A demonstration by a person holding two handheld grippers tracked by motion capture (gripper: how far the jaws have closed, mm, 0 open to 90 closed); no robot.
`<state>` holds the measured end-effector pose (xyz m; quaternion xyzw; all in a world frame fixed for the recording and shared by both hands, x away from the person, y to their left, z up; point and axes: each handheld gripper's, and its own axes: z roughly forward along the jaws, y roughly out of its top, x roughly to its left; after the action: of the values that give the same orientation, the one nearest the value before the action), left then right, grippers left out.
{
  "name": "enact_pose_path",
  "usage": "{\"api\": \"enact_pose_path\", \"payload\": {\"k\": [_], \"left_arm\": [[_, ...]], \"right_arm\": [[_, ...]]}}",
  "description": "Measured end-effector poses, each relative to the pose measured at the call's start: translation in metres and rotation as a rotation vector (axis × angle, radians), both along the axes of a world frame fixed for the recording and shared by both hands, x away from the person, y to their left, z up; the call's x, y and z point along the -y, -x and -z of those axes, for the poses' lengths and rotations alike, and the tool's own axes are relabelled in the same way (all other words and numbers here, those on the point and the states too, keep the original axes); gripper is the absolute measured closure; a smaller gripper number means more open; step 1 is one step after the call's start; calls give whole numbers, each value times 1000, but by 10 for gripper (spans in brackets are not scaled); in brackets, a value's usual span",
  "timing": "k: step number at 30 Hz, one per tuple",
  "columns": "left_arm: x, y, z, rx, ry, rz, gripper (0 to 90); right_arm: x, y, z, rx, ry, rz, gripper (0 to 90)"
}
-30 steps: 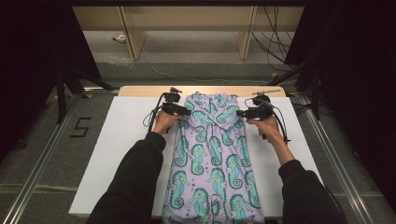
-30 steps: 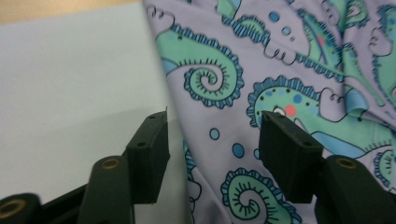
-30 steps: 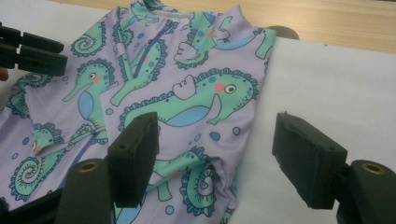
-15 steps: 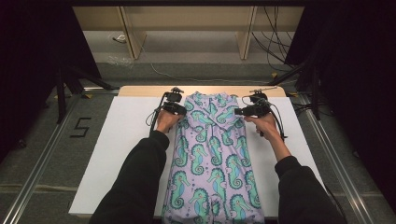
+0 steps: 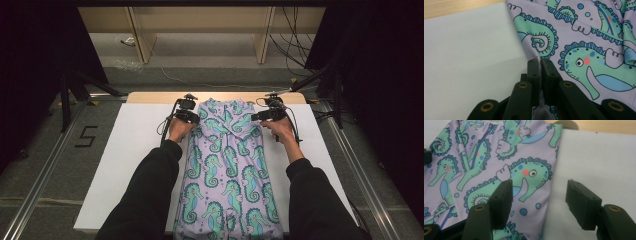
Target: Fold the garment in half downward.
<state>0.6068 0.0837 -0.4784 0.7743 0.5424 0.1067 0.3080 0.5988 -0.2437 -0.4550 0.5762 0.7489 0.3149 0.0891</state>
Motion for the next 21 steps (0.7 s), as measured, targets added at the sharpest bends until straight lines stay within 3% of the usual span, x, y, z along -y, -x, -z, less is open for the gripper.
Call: {"api": "enact_pose_path", "payload": {"k": [14,21], "left_arm": [[1,1,0,11,-15,-2,845],[2,2,0,19,-23,2,846]], "right_arm": [[-9,-14,14,-68,12,47,477],[-10,-15,15,-65,-3,57,539]]}}
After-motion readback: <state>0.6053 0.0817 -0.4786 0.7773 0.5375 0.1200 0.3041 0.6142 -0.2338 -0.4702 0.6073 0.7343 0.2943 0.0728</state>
